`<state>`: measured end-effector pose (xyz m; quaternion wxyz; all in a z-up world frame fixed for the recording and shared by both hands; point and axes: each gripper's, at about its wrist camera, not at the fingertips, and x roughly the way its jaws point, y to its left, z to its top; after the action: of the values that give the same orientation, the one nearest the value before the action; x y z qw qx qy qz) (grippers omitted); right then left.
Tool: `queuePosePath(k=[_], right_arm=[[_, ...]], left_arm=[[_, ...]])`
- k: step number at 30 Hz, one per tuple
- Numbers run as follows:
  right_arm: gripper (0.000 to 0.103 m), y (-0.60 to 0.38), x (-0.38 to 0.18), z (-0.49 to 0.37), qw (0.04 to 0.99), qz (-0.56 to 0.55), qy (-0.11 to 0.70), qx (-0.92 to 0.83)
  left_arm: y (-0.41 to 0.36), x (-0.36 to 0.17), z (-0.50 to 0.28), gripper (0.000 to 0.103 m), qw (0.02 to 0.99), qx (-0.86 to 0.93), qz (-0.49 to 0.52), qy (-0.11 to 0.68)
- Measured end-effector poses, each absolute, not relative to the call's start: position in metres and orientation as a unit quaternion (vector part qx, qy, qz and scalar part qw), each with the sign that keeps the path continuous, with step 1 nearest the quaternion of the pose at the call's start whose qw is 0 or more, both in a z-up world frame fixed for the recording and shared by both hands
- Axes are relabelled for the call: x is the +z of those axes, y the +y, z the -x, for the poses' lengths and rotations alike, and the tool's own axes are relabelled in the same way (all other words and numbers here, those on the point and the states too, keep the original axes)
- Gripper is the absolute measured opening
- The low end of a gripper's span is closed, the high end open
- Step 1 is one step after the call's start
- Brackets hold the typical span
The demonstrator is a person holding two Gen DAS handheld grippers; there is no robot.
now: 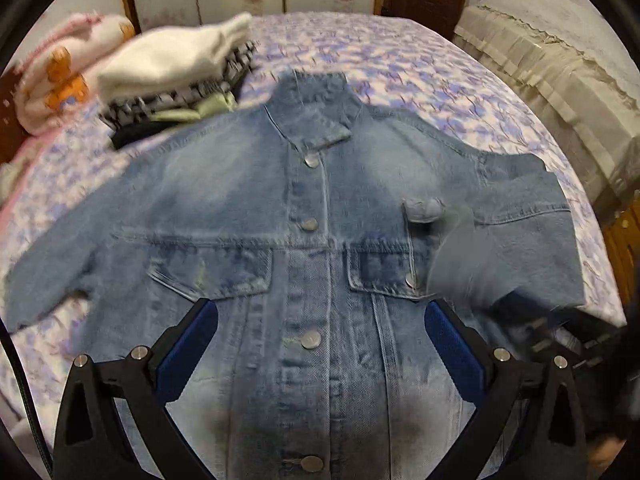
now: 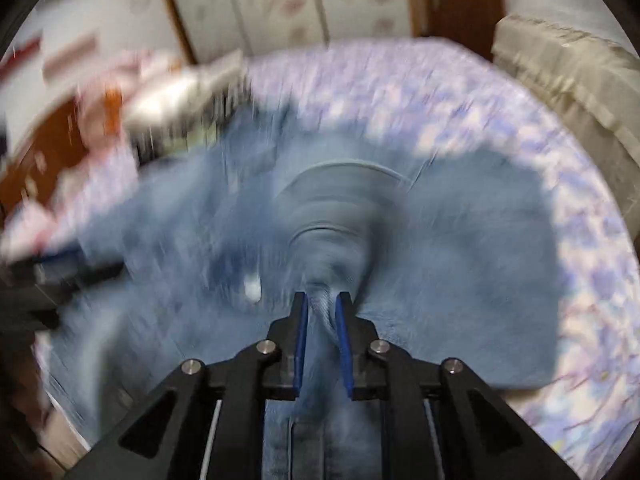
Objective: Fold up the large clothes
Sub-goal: 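Fold the held sleeve across the jacket front and open the right tool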
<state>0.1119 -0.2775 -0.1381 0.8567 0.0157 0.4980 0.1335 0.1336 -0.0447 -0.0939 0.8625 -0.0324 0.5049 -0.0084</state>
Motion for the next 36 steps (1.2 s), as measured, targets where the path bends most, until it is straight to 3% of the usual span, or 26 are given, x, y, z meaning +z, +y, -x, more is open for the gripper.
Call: queuePosePath(k=[5,15,24,26,27,30,36], right_arm=[[0.015,-0.292,-0.151,-0.088,0.832,-0.046,0.531,0.155],[0.018,-0.305,-0.136,-0.056,0.834,-0.109,0.523,0.139],[0.018,-0.31,-0.152,-0.054,0.823,-0.145,0.534,0.125],[0.018,-0.31,-0.154,-0.053,0.822,-0.15,0.536,0.123],[0.018,-0.31,-0.154,-0.053,0.822,-0.149,0.537,0.122],[0.018,-0.31,-0.153,-0.052,0.822,-0.147,0.537,0.117],[0.018,-0.325,-0.147,-0.052,0.83,-0.155,0.529,0.085]], left_arm=[[-0.042,-0.115,-0.139,0.101,0.844,-0.08,0.105,0.52],[-0.074,-0.18,-0.178,0.066,0.738,-0.226,0.268,0.576],[-0.101,-0.215,-0.195,0.065,0.716,-0.227,0.303,0.586],[-0.11,-0.213,-0.201,0.051,0.727,-0.209,0.277,0.593],[-0.118,-0.211,-0.204,0.023,0.737,-0.193,0.246,0.6],[-0.133,-0.195,-0.206,0.009,0.751,-0.198,0.213,0.593],[-0.151,-0.113,-0.221,0.006,0.813,-0.21,0.167,0.517]])
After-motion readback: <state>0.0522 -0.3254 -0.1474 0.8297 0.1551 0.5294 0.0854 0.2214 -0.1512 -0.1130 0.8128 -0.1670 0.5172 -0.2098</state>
